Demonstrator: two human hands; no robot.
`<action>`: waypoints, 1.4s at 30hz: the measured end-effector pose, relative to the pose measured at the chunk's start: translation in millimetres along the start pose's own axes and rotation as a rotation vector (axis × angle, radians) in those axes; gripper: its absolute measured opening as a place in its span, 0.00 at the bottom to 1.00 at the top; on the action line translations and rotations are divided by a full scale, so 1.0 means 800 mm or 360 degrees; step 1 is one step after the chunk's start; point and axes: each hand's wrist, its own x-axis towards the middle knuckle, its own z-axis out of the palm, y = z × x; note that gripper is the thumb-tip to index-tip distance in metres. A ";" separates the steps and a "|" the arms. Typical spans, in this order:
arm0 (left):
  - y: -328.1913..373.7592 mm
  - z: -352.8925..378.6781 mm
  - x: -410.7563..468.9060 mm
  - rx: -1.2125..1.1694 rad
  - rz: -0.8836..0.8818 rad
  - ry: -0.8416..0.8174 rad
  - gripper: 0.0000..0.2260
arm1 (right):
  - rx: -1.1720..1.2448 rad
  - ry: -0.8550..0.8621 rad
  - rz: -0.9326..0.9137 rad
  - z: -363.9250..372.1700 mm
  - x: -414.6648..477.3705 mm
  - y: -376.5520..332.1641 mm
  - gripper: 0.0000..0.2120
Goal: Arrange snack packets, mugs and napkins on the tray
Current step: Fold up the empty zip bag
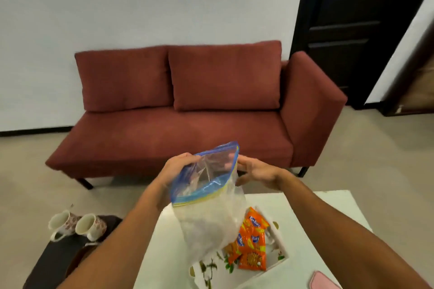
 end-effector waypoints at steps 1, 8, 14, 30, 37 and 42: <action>0.028 -0.001 0.000 -0.0016 -0.0012 -0.0068 0.20 | 0.0045 -0.0025 0.0024 -0.004 -0.011 -0.020 0.33; 0.164 -0.002 -0.016 -0.0262 -0.0091 -0.0444 0.18 | 0.0106 0.0433 -0.0182 -0.010 -0.067 -0.130 0.03; 0.171 -0.027 -0.019 -0.0796 -0.0117 -0.0670 0.51 | 0.0247 0.0923 -0.0525 -0.022 -0.096 -0.225 0.03; 0.242 0.045 -0.020 0.0309 0.0856 -0.0107 0.09 | 0.0034 0.1090 -0.0660 -0.039 -0.110 -0.296 0.11; 0.264 0.031 -0.006 0.0300 0.0930 -0.0031 0.05 | -0.0113 0.1282 -0.0846 -0.070 -0.111 -0.313 0.10; 0.278 0.013 -0.009 0.0213 0.0826 -0.0185 0.13 | -0.0108 0.1234 -0.0863 -0.079 -0.116 -0.317 0.23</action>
